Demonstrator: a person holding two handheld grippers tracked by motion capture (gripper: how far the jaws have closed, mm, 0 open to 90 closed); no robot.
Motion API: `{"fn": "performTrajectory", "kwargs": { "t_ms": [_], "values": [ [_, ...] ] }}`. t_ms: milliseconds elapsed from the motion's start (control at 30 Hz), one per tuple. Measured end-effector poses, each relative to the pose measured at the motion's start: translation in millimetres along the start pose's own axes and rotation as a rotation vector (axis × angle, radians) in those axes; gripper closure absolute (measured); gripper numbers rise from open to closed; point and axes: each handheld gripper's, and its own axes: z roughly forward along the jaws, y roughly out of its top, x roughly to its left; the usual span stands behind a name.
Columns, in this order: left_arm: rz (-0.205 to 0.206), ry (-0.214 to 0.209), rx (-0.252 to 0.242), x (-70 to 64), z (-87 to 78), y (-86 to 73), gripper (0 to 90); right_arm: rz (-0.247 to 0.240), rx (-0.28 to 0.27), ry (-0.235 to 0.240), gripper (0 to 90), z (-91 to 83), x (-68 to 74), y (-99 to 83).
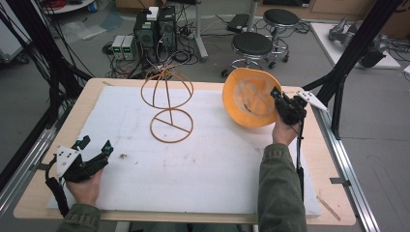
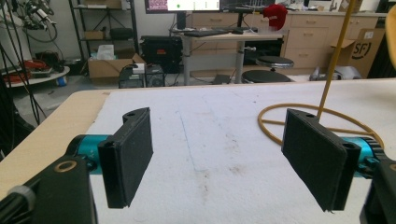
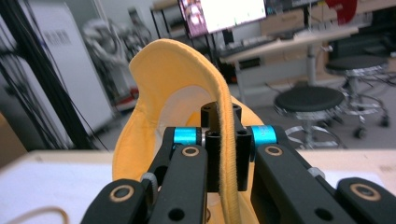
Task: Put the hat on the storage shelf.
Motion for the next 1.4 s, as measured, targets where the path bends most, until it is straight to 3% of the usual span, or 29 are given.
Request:
{"fn": "performTrajectory", "kwargs": {
  "t_ms": [67,167,333,467,500,600,633,733,1167,1400],
  "values": [
    [-0.002,0.001,-0.002,-0.1,-0.1,0.2,25.0,0.045,-0.041,0.028,87.8,-4.0,-3.0,3.8],
    [-0.005,0.003,-0.003,0.4,-0.2,0.3,25.0,0.132,-0.107,0.114,87.7,-9.8,-10.0,8.7],
    [-0.014,0.006,-0.007,0.7,0.5,0.2,25.0,0.157,-0.179,0.161,87.7,-18.9,-13.0,18.4],
    [-0.011,0.004,-0.004,0.4,1.0,0.3,25.0,0.138,-0.197,0.164,87.8,-21.4,-8.6,25.5],
    [-0.012,0.002,-0.004,0.0,1.3,0.3,25.0,0.104,-0.197,0.169,87.8,-21.4,-3.5,31.7],
    [-0.009,0.000,-0.005,-0.7,1.6,0.4,25.0,0.077,-0.203,0.179,87.8,-20.7,3.4,38.9],
    [-0.010,-0.001,-0.005,-0.8,1.9,0.4,25.0,0.042,-0.212,0.189,87.8,-19.7,10.9,46.3],
    [-0.014,0.000,-0.007,-0.6,1.8,0.3,25.0,0.014,-0.222,0.198,87.8,-17.7,22.9,56.6],
    [-0.024,-0.003,-0.012,-0.1,1.8,0.2,25.0,-0.050,-0.240,0.204,87.8,-5.7,55.9,83.9],
    [-0.033,-0.001,-0.019,1.0,-3.0,0.9,25.0,-0.110,-0.228,0.164,87.8,11.2,80.6,91.1]
  ]
}}
